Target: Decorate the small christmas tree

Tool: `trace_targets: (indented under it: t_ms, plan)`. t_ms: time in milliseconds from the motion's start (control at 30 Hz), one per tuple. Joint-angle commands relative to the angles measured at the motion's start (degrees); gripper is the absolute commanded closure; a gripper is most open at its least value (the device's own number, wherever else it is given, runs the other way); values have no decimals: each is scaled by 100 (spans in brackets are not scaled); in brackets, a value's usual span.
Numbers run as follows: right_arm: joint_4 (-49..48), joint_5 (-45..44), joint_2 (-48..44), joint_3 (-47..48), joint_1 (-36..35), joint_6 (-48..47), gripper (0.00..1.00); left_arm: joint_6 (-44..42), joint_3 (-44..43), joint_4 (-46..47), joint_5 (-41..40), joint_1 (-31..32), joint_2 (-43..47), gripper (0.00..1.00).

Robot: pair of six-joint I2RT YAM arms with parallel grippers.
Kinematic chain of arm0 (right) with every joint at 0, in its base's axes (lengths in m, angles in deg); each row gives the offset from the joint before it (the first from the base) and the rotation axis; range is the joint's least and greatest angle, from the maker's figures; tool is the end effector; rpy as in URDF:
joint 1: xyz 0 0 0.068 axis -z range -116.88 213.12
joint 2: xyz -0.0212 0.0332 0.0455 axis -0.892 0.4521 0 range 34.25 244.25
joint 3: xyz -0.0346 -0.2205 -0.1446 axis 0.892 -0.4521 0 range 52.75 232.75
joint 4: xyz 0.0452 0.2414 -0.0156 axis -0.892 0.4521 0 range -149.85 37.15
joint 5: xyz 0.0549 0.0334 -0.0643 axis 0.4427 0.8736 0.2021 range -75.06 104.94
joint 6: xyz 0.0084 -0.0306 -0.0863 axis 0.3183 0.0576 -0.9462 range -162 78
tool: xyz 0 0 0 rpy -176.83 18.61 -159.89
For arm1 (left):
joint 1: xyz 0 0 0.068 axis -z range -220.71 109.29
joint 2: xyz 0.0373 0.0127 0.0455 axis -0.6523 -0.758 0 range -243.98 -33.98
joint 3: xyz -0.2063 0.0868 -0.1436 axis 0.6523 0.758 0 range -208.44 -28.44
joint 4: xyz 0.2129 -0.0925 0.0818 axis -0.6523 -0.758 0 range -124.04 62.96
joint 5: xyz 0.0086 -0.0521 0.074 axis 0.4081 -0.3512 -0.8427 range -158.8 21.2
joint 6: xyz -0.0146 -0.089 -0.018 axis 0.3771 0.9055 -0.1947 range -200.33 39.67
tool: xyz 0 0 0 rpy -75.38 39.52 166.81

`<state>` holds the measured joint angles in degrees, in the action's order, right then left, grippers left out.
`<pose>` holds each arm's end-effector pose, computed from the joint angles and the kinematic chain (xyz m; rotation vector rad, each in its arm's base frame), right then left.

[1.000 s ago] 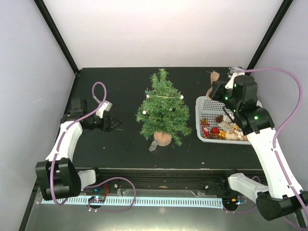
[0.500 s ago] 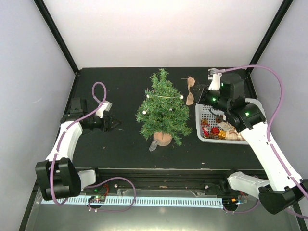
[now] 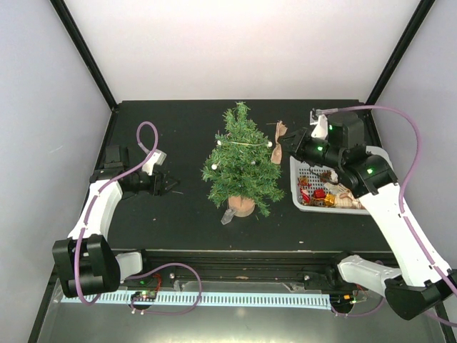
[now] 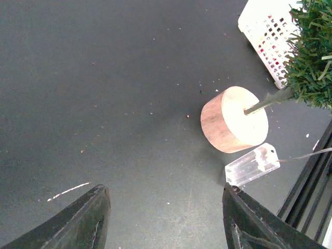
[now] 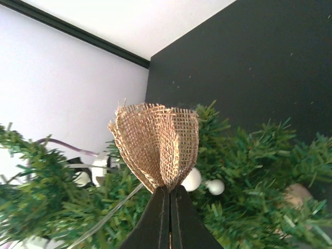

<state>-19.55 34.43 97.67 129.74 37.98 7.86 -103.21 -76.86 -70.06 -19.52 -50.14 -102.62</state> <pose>0.2135 0.1306 0.3869 0.2437 2.2016 1.1264 0.2265 -0.0258 0.2159 0.5254 2.2844 -0.8725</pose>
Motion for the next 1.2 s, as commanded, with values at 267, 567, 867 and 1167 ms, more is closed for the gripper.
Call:
trace_targets:
  t_ms: [267, 567, 867, 1167]
  plan:
    - [-166, 414, -447, -260, -142, 2015, 99, -93, -170, -17, 150, -41, 112, 40]
    - [-377, 141, -538, -623, -495, 2359, 99, -107, -151, -13, 179, -42, 178, 40]
    - [-382, -168, -656, -814, -515, 2690, 99, -95, -135, -3, 163, -49, 281, 40]
    - [-437, -184, -474, -815, -517, 2723, 99, -103, -131, 4, 170, -47, 322, 40]
